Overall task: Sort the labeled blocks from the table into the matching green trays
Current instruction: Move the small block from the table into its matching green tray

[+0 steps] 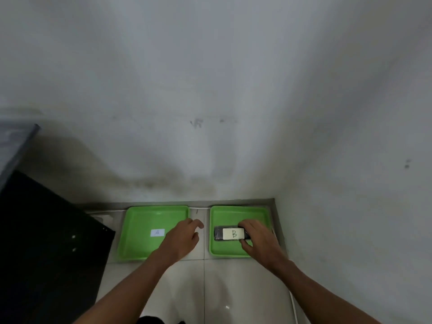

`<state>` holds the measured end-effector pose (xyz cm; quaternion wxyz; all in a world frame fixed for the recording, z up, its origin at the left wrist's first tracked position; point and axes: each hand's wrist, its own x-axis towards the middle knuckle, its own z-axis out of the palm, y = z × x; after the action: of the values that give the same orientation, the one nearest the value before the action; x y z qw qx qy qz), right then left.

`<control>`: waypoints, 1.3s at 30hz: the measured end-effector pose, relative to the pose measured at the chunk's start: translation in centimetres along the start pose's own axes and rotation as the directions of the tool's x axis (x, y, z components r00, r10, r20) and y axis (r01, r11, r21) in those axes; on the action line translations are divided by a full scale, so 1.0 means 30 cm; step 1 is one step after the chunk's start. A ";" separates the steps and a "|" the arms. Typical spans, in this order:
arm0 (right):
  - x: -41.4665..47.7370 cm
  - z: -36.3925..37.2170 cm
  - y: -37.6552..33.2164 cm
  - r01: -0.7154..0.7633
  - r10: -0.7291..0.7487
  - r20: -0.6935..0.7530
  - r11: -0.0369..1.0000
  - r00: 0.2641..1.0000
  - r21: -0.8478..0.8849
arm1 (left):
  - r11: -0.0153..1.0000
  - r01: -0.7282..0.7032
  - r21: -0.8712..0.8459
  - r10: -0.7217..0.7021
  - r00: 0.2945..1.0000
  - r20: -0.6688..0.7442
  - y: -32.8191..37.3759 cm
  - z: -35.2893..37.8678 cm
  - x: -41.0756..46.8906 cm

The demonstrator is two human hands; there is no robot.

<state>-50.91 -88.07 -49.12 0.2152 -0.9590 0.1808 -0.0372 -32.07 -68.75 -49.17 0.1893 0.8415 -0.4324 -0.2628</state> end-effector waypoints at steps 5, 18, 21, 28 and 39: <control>-0.003 0.388 0.271 -0.003 0.002 -0.027 1.000 1.000 -0.027 | 0.992 -0.046 0.114 0.052 0.997 -0.048 -0.153 0.350 0.182; -0.015 0.825 0.659 -0.097 0.096 -0.034 0.994 0.995 -0.044 | 0.966 -0.058 0.253 0.066 0.997 -0.026 -0.274 0.871 0.422; 0.020 0.856 0.730 -0.135 0.135 -0.002 0.991 0.991 -0.026 | 0.960 -0.026 0.277 0.029 1.000 -0.007 -0.274 0.918 0.482; 0.152 0.971 0.947 -0.252 0.256 0.119 0.967 0.959 -0.047 | 0.953 0.067 0.295 -0.108 0.986 0.126 -0.339 1.061 0.673; 0.453 1.151 1.128 -0.339 0.321 0.225 0.940 0.920 0.044 | 0.938 0.076 0.339 -0.127 0.983 0.130 -0.545 1.212 0.898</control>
<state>-44.29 -107.71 -94.86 0.2758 -0.9035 0.3138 0.0960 -30.69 -85.27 -94.33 -0.0021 0.8604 -0.4395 -0.2581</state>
